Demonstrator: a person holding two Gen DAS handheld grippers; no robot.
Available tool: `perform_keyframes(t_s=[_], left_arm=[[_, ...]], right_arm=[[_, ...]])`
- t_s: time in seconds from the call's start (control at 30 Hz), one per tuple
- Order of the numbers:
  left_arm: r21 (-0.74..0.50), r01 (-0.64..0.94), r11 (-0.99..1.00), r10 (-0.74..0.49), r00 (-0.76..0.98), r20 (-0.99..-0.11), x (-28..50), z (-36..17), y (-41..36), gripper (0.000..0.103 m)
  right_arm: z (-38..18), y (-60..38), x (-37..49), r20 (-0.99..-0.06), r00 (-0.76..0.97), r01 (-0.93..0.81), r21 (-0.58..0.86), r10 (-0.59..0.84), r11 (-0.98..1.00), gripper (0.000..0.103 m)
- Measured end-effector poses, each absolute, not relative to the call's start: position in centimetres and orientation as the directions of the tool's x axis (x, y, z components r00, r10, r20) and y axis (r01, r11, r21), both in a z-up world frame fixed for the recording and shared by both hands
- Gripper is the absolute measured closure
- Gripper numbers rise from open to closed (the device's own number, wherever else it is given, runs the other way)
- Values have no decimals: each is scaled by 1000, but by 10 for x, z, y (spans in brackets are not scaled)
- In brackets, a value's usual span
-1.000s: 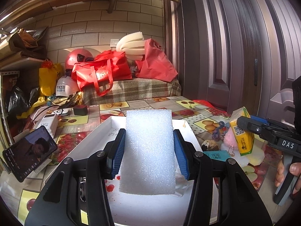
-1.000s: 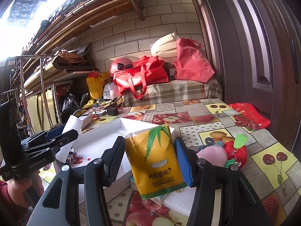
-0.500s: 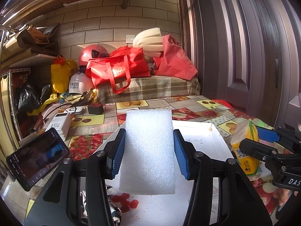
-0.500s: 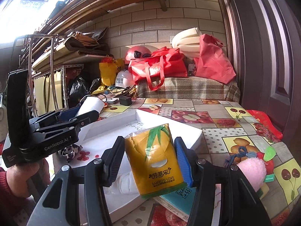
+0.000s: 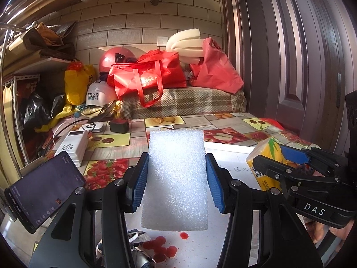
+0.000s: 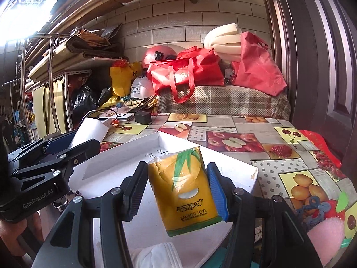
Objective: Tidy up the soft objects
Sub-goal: 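Carry the foam sheet with the left gripper while the right carries the tissue pack, then release the foam sheet with the left gripper while the right releases the tissue pack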
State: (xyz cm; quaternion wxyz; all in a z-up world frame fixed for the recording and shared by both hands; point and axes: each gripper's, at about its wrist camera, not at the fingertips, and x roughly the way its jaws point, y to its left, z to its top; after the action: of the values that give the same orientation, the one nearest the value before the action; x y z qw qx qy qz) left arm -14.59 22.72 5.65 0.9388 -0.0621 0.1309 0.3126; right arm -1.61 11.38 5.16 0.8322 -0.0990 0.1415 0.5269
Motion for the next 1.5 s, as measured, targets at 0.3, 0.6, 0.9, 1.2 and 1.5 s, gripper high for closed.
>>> perform_keyframes(t_s=[0.3,0.6,0.9,1.2,1.5], left_arm=[[-30,-602,798,566,765,-309,-143,54,230,53],[-58,-640,766,596,742,-307,-147,54,236,10],[-32,-646,763,615,740,-273,-150,55,228,0],[-40,-655,755,626,737,-254,-154,58,226,0],[-45,-656,753,627,737,-251,-156,58,228,0]], right_arm=[[50,124,-17,-366,396,-910,-31,842,414,48],[49,123,-7,-379,417,-892,7,826,453,19],[51,118,-9,-350,441,-881,6,826,473,17],[53,117,-11,-328,457,-877,-9,827,481,17],[53,113,-11,-311,477,-865,-1,822,501,17]])
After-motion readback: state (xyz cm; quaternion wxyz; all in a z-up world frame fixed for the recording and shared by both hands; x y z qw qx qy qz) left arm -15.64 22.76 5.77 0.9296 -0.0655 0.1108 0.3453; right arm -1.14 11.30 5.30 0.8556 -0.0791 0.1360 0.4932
